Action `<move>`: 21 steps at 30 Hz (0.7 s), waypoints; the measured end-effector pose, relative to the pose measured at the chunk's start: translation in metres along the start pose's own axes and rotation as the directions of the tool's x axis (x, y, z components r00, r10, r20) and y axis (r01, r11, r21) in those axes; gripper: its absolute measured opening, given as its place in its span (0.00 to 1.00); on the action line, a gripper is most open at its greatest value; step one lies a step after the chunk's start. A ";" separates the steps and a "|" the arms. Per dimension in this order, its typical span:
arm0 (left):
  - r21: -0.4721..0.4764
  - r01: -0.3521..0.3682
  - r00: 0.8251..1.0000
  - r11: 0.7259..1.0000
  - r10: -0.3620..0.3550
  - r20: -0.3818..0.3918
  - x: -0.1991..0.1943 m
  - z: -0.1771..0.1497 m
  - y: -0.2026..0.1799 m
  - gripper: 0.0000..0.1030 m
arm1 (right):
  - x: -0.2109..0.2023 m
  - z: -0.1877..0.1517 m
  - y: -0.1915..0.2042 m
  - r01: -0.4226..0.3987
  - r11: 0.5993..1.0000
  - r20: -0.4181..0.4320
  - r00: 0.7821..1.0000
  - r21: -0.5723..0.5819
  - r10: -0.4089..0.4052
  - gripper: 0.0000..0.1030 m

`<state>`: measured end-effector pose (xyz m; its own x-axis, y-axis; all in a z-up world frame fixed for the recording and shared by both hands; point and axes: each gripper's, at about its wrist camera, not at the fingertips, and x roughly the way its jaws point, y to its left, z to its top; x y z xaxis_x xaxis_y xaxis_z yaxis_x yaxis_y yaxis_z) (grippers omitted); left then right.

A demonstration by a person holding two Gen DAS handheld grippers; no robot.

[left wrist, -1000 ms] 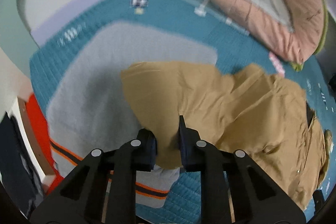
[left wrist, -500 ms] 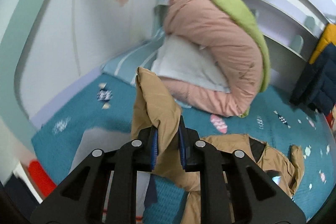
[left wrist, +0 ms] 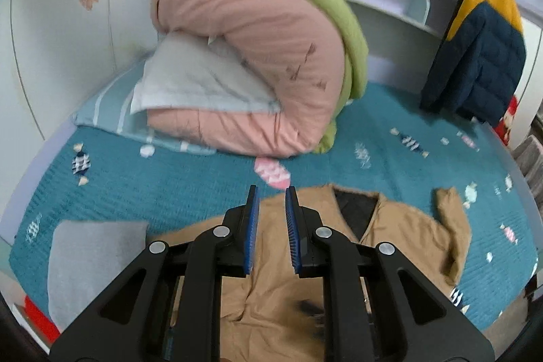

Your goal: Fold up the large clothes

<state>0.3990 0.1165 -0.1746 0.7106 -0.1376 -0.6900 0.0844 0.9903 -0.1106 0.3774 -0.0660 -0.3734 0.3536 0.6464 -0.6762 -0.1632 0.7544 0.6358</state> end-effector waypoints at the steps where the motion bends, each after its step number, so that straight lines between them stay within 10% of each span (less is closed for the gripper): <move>1: -0.016 -0.005 1.000 1.000 0.004 -0.026 0.007 -0.005 0.006 0.16 | -0.010 0.000 -0.009 0.017 1.000 0.010 1.000 -0.001 -0.017 0.06; 4: -0.018 -0.055 0.993 0.998 0.053 -0.102 0.029 -0.024 0.021 0.24 | -0.042 -0.010 -0.038 0.076 0.997 0.031 0.997 0.017 -0.076 0.06; 7: 0.009 -0.054 0.975 0.999 0.055 -0.216 0.058 -0.049 0.031 0.84 | -0.054 -0.024 -0.061 0.088 0.994 0.028 0.996 0.069 -0.090 0.07; 8: 0.031 -0.097 0.962 0.995 0.101 -0.255 0.074 -0.060 0.035 0.84 | -0.056 -0.027 -0.067 0.096 0.992 0.026 0.995 0.079 -0.098 0.07; 18: 0.159 -0.190 0.865 0.969 0.242 -0.439 0.170 -0.111 0.046 0.83 | -0.065 -0.038 -0.082 0.120 0.988 0.011 0.993 0.100 -0.122 0.07; 21: 0.164 -0.212 0.862 0.963 0.263 -0.433 0.179 -0.107 0.054 0.17 | -0.069 -0.040 -0.083 0.122 0.987 0.018 0.992 0.103 -0.125 0.07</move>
<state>0.4557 0.1428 -0.3806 0.3321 0.1334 -0.9338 0.0456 0.9865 0.1571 0.3302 -0.1686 -0.3944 0.3879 0.5449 -0.7434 -0.0225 0.8119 0.5833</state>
